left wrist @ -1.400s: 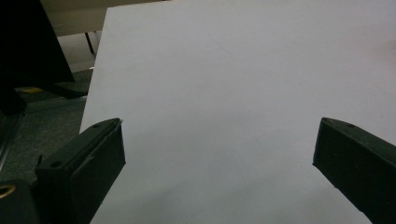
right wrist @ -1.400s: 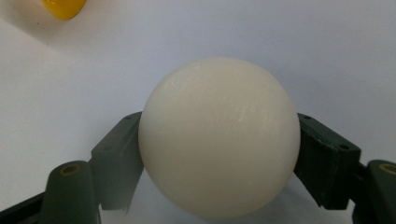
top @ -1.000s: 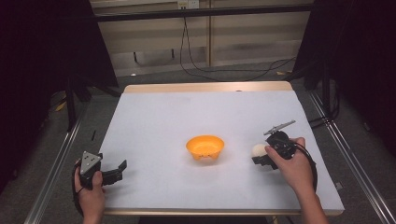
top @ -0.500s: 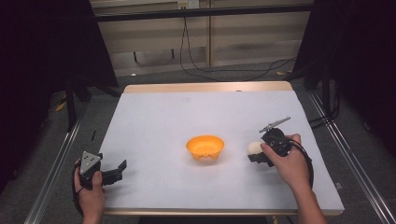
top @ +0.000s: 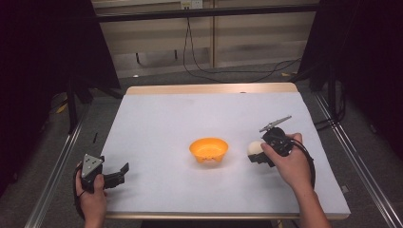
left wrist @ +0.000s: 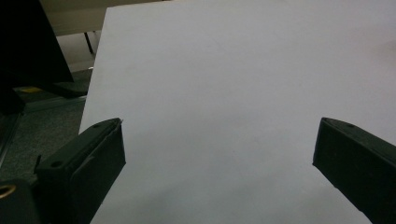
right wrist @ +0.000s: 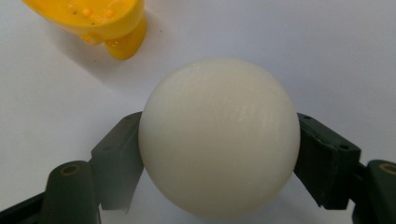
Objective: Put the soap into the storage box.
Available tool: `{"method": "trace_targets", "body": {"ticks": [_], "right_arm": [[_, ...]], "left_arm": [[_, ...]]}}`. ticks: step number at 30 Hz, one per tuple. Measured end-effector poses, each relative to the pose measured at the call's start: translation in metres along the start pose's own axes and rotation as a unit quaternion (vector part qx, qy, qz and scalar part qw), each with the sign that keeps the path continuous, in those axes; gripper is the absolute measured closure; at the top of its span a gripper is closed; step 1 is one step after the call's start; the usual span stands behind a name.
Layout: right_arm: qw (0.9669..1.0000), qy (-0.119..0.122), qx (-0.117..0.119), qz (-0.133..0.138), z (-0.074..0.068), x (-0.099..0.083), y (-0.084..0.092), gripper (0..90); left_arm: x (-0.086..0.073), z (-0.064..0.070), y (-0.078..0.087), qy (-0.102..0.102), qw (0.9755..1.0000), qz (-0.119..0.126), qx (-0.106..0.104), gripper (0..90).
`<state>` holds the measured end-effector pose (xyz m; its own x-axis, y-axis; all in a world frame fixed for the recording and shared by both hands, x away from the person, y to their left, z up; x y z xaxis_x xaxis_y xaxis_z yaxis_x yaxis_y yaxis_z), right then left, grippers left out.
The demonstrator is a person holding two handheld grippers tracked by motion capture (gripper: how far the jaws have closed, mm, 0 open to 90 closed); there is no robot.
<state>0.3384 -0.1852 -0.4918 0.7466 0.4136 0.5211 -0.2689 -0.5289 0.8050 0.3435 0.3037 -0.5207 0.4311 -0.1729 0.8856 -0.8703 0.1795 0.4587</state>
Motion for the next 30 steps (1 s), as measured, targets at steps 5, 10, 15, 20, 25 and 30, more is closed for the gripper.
{"method": "trace_targets", "body": {"ticks": [5, 10, 15, 20, 25, 30], "right_arm": [[1.0000, 0.000, 0.001, 0.001, -0.002, 0.002, -0.001, 23.7], [1.0000, 0.004, 0.003, 0.001, -0.003, 0.005, -0.002, 23.7], [0.9999, 0.009, 0.006, -0.005, -0.008, 0.010, -0.004, 23.7], [0.9998, 0.013, 0.010, -0.005, -0.012, 0.016, -0.005, 23.7], [0.9998, 0.017, 0.013, -0.006, -0.017, 0.020, -0.006, 23.7], [0.9995, 0.022, 0.019, -0.007, -0.022, 0.026, -0.009, 23.7]], "left_arm": [[0.000, 0.000, 0.000, -0.002, 1.0000, 0.000, 0.000, 2.3], [0.000, 0.000, 0.000, 0.000, 1.0000, 0.000, -0.001, 2.2], [0.000, 0.000, 0.000, 0.000, 1.0000, -0.001, -0.003, 2.1], [0.000, 0.000, 0.000, 0.000, 1.0000, -0.001, -0.002, 2.1], [0.000, 0.000, 0.000, -0.001, 1.0000, -0.001, -0.003, 2.1], [0.000, 0.000, 0.000, -0.001, 1.0000, -0.002, -0.002, 2.1]]}}
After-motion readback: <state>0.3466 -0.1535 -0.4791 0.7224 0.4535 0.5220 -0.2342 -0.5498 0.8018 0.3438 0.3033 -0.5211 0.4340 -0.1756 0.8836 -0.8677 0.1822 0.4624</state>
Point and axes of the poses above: each handheld gripper's, and its own axes: y roughly backward along the jaws, x roughly out of its top, z roughly to its right, the point moved 8 cm from there along -y, roughly forward along the jaws, and after that the axes turned 9 degrees about x, right-handed, at the moved point
